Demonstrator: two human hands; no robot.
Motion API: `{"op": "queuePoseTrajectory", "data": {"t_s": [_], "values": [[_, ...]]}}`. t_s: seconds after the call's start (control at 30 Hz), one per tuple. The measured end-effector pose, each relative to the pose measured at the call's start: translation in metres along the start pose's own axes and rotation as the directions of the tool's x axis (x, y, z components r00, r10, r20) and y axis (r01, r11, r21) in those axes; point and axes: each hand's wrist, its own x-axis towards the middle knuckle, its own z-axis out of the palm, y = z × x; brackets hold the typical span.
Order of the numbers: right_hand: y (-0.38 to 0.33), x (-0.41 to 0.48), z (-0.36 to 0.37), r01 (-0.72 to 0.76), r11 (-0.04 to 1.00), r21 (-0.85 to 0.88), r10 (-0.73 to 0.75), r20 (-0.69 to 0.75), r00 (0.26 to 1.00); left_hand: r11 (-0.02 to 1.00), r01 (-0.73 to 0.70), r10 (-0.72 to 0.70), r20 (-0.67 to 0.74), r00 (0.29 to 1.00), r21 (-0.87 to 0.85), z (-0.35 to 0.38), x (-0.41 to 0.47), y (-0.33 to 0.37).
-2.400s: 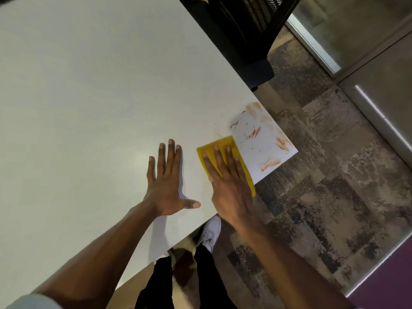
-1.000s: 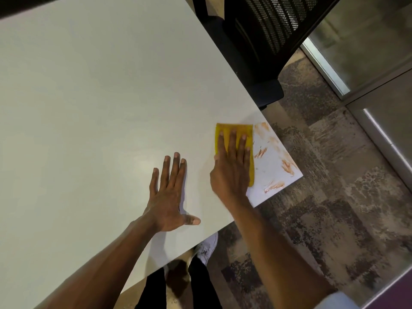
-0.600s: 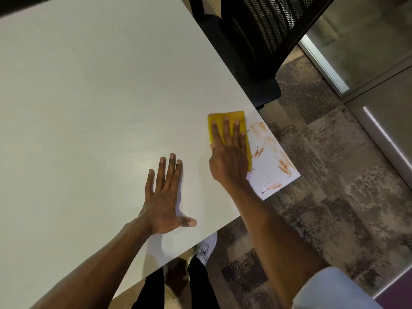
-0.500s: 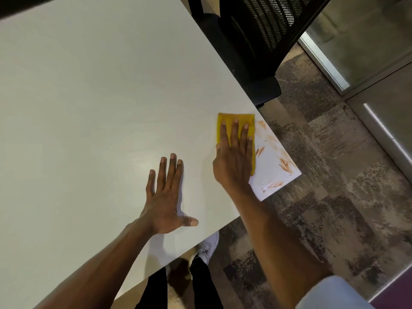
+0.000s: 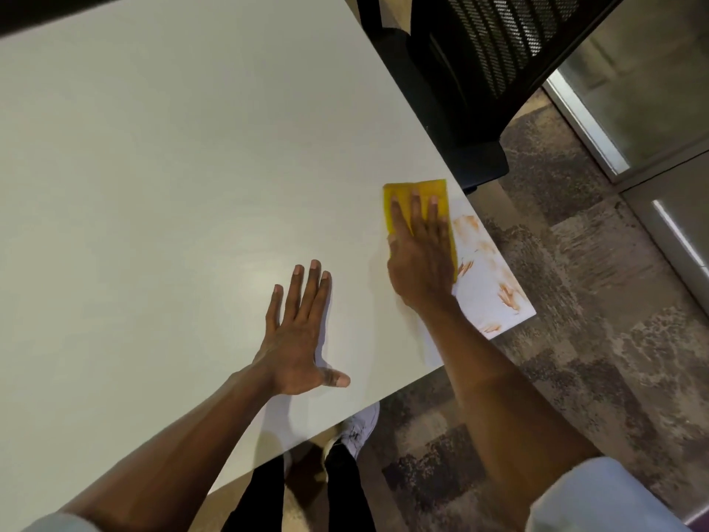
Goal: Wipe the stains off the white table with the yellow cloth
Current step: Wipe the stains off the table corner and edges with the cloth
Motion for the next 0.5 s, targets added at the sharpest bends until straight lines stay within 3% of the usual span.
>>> {"op": "queuePoseTrajectory", "data": {"t_s": [0.13, 0.27, 0.33, 0.5], "values": [[-0.020, -0.042, 0.007, -0.091, 0.995, 0.036, 0.091, 0.002, 0.996, 1.000, -0.006, 0.006, -0.016, 1.000, -0.020, 0.001, 0.001, 0.000], [-0.026, -0.077, 0.015, 0.175, 0.984, 0.010, -0.176, 0.090, 0.980, 1.000, 0.001, -0.001, -0.008, 1.000, -0.012, -0.001, -0.001, 0.001], [-0.013, -0.054, 0.009, 0.211, 0.977, -0.022, -0.208, 0.092, 0.974, 1.000, -0.006, 0.006, 0.007, 1.000, -0.005, -0.002, -0.001, 0.002], [0.010, 0.013, -0.008, -0.050, 0.999, -0.010, 0.050, 0.043, 0.998, 1.000, -0.009, 0.009, 0.017, 1.000, 0.000, -0.002, -0.001, 0.001]]}}
